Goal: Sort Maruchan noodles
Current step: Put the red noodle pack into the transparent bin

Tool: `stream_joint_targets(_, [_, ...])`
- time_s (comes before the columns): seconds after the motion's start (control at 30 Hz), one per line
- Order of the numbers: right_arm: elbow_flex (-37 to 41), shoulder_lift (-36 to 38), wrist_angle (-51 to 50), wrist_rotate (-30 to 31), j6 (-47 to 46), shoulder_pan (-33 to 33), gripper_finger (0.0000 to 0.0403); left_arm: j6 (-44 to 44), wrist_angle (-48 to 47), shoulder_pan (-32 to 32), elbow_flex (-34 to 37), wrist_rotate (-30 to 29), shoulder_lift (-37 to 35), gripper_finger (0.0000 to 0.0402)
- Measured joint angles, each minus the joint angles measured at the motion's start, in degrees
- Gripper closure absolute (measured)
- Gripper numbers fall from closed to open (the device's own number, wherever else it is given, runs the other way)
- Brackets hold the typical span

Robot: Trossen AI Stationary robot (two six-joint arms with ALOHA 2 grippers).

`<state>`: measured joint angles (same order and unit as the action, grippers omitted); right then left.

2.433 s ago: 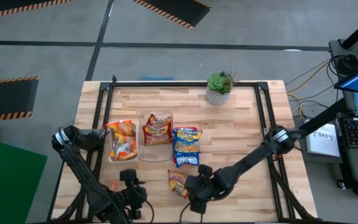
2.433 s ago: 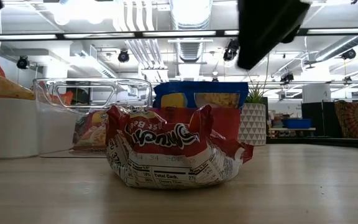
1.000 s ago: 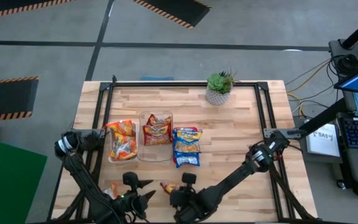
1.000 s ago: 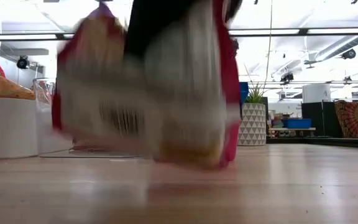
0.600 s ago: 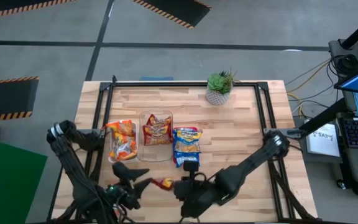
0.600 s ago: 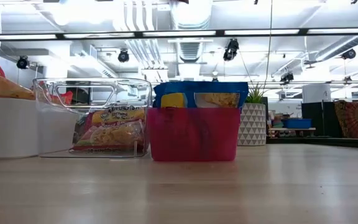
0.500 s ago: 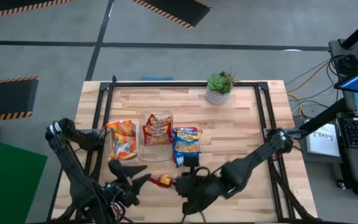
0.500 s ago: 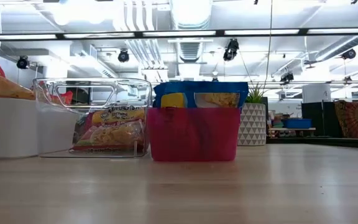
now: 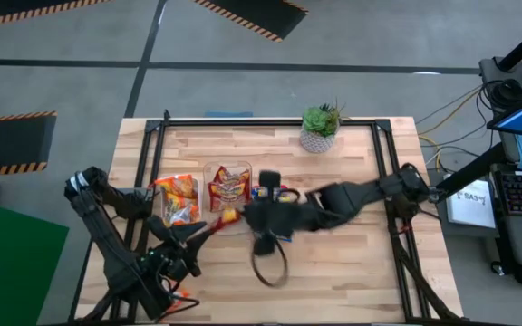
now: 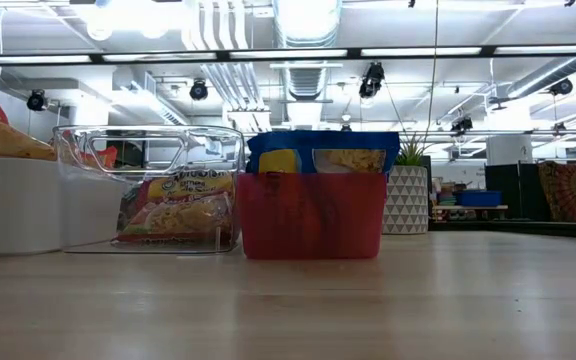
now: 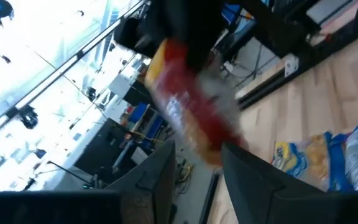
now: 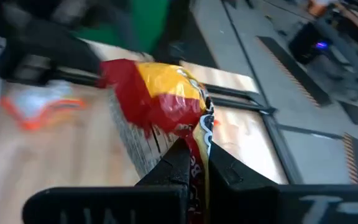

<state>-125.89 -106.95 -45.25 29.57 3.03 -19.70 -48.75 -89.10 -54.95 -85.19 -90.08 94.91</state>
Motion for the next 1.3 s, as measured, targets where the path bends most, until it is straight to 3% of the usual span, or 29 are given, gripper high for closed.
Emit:
stream_joint_targets(0.37, [0.85,-7.56,-1.13,-4.49,0.26,11.53,0.0394,1.67,-0.92,0.45,3.23,0.02,-1.91,0.0290])
stream_joint_targets(0.63, [0.90,-14.63,1.28,-2.74,0.01,15.84,0.0394,-2.01,-0.92,2.51,6.03,0.02,-5.54,0.0290])
stream_joint_targets(0.8, [0.92,-18.85,1.03,0.43,-0.01,16.87,0.0394,-3.55,-0.94,3.52,9.48,0.04,-7.46,0.0290])
stream_joint_targets(1.13, [0.92,-20.65,1.42,-2.57,-0.01,16.24,0.0392,-5.36,-0.92,4.59,11.80,0.15,-9.05,0.0290])
stream_joint_targets(1.3, [0.90,-20.33,1.42,-3.02,0.06,14.68,0.0362,-5.36,-0.92,4.85,11.79,0.13,-9.05,0.0290])
